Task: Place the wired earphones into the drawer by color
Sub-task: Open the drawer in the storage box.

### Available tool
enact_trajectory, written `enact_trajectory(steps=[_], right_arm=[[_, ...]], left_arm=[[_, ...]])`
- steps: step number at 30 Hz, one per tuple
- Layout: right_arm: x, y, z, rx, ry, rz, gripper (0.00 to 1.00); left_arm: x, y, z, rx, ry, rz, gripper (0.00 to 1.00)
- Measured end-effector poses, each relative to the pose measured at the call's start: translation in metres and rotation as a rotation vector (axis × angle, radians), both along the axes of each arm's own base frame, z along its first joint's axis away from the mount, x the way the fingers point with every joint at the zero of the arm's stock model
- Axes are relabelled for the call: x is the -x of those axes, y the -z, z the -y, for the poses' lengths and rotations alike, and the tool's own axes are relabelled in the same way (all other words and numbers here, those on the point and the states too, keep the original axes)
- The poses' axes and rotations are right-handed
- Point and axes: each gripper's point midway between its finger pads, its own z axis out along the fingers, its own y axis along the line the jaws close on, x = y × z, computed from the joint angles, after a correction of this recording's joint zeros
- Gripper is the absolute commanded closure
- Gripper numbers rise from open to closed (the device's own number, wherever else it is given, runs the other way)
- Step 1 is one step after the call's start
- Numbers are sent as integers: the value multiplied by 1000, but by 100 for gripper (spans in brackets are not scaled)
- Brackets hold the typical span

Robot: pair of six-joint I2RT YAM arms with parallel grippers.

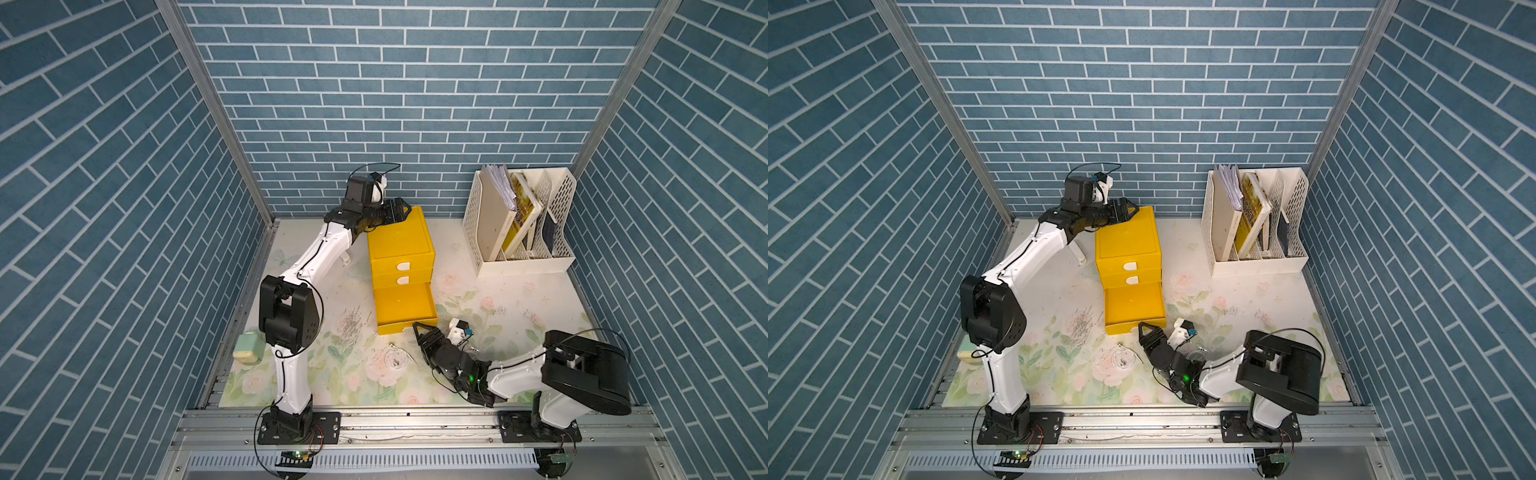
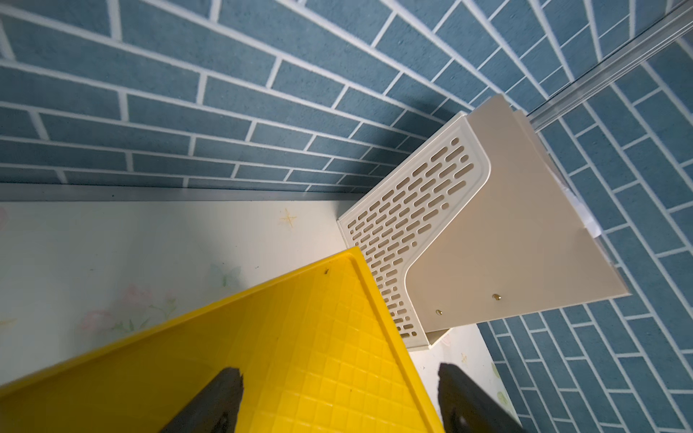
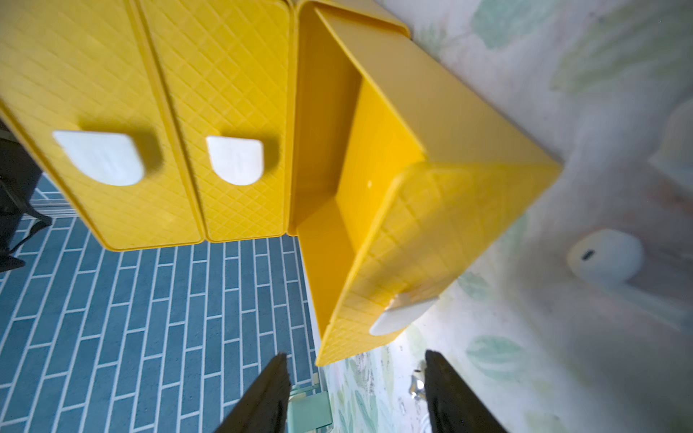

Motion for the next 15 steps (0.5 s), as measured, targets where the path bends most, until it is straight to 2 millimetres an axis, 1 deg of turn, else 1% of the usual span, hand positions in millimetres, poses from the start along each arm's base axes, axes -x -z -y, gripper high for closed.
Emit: enact_trajectory(steps=[2,4,5,8,10,12,14,15], right_arm=[[1,-17,4,8,-10,31,40],[3,-34,12,40,-22,64,40],[4,-41,16,57,-26,78,40],[7,-63,35,122,-31,117,40],[8,-74,55,186,-29,136,41],[5,-84,76,258,-19,143,41],[-1,-95,101,344,11,140,41],[-5,-103,115,384,26,139,41]], left_arm=[[0,-24,0,13,-1,36,11],[5,-49,-2,25,-3,74,11],[9,-58,-4,27,-3,86,11],[31,-89,-13,28,-5,129,11],[54,-111,-21,26,-4,170,10],[79,-126,-28,23,-1,204,8],[105,-135,-30,15,6,232,8],[119,-136,-29,6,15,242,8]])
